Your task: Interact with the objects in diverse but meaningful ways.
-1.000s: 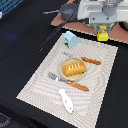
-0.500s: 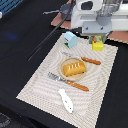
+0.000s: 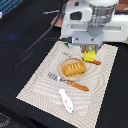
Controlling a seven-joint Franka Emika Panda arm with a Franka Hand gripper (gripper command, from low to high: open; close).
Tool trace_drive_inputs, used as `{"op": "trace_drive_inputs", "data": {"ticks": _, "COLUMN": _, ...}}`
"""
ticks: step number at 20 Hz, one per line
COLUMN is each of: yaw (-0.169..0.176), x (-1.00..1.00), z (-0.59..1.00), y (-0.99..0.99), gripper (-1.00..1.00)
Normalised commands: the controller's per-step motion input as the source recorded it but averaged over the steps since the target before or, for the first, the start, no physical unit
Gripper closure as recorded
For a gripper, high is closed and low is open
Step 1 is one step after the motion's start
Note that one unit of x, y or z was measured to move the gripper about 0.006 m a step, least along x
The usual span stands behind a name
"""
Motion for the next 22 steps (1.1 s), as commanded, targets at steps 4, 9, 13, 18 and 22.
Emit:
{"op": "trace_drive_inputs", "data": {"ticks": 4, "yaw": 0.0, "x": -0.43, "z": -0.05, "y": -0.85, "gripper": 1.0}}
{"op": "trace_drive_inputs", "data": {"ticks": 9, "yaw": 0.0, "x": -0.44, "z": -0.05, "y": -0.85, "gripper": 1.0}}
{"op": "trace_drive_inputs", "data": {"ticks": 13, "yaw": 0.0, "x": -0.46, "z": -0.07, "y": -0.84, "gripper": 1.0}}
{"op": "trace_drive_inputs", "data": {"ticks": 18, "yaw": 0.076, "x": -0.54, "z": -0.09, "y": -0.56, "gripper": 1.0}}
{"op": "trace_drive_inputs", "data": {"ticks": 22, "yaw": 0.143, "x": -0.55, "z": -0.15, "y": -0.36, "gripper": 1.0}}
